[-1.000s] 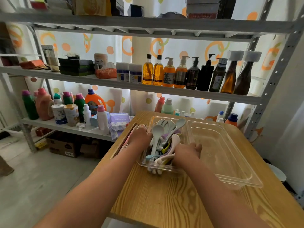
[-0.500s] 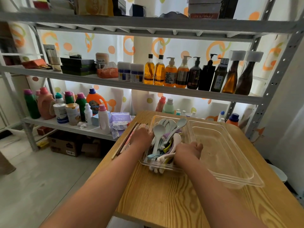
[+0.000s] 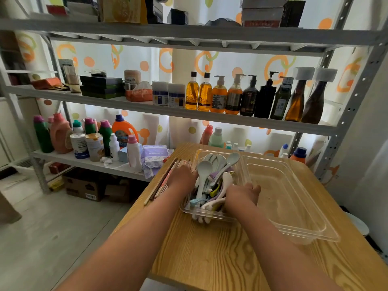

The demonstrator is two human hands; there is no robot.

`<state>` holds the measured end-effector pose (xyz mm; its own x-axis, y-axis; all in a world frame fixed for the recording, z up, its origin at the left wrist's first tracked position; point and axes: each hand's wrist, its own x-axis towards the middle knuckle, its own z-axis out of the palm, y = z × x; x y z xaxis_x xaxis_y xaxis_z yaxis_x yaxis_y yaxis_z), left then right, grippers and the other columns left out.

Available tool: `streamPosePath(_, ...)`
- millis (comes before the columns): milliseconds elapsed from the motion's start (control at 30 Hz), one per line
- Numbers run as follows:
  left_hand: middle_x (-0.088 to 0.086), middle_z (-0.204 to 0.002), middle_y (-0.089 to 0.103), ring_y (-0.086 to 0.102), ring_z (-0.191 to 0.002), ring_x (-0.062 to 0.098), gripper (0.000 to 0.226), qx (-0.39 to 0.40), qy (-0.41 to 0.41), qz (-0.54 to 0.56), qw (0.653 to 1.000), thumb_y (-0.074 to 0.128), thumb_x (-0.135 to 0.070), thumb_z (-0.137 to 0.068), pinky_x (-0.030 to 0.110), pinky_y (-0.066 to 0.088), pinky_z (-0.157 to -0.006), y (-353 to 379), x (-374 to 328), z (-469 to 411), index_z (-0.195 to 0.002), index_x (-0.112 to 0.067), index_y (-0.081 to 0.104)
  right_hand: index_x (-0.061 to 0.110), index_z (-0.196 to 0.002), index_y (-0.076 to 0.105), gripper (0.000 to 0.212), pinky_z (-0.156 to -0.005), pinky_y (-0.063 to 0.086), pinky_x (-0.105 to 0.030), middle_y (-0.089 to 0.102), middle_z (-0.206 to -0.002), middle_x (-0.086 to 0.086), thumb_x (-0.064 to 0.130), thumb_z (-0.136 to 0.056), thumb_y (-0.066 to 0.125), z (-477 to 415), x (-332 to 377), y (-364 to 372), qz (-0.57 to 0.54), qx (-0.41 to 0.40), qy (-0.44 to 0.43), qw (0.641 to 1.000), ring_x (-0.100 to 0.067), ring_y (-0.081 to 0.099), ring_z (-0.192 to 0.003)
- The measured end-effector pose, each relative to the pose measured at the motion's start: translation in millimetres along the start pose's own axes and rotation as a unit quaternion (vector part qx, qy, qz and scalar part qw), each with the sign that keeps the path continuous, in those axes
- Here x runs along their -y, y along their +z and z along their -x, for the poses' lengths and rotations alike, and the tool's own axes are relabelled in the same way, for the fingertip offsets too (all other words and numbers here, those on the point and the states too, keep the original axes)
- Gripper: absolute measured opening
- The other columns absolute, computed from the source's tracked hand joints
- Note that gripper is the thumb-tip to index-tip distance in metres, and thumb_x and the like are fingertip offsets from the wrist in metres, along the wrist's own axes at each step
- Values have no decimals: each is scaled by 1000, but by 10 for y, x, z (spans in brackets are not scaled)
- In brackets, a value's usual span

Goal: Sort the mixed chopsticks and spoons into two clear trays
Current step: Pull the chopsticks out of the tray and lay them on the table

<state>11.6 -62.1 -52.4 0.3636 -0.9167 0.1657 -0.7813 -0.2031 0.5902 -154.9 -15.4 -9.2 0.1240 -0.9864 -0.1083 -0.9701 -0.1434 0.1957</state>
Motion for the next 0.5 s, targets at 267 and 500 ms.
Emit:
streamPosePath(267, 11, -101, 67, 61, -92, 27, 46, 3, -1, -4, 1000, 42, -47, -96, 38, 51, -80, -17, -18, 14, -104, -8, 64, 20, -124, 53, 37, -99, 28, -43, 53, -127, -7, 33, -90, 55, 28, -15, -10, -36, -4, 12, 999, -27, 38, -122)
streamPosePath(500, 10, -101, 67, 61, -91, 26, 46, 10, -5, -6, 1000, 40, -48, -96, 36, 49, -77, -30, -40, 34, -104, -9, 64, 14, -122, 53, 38, -88, 42, -34, 57, -119, -7, 33, -89, 58, 102, -64, -139, -109, 7, 17, 994, -24, 50, -111)
